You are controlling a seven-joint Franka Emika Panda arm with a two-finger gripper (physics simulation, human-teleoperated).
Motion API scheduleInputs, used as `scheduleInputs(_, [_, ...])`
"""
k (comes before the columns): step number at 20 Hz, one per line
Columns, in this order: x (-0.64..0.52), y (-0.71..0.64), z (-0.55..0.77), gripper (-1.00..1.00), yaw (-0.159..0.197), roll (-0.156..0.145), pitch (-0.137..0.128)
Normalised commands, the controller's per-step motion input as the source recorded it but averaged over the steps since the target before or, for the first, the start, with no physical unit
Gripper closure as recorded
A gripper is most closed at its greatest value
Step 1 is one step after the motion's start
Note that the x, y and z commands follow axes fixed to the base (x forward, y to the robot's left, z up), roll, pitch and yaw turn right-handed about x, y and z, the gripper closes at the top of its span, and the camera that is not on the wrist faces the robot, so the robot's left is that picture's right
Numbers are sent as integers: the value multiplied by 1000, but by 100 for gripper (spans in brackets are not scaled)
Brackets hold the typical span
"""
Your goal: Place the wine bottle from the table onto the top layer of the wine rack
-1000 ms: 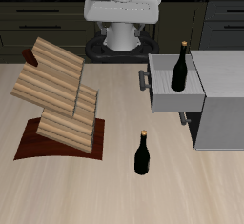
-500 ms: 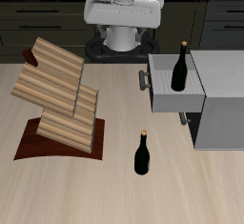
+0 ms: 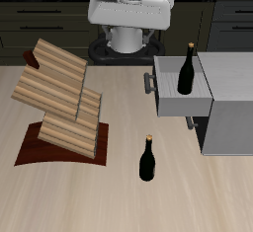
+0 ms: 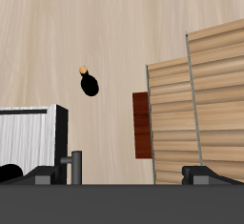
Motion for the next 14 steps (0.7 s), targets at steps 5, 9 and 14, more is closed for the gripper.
scheduleInputs(5, [164,92,84,-100,-2,-8,-34])
scheduleInputs(9, [256,90,15,-100,-29,-11,-2])
scheduleInputs(14, [172,98,-4,-100,2,-10,-35])
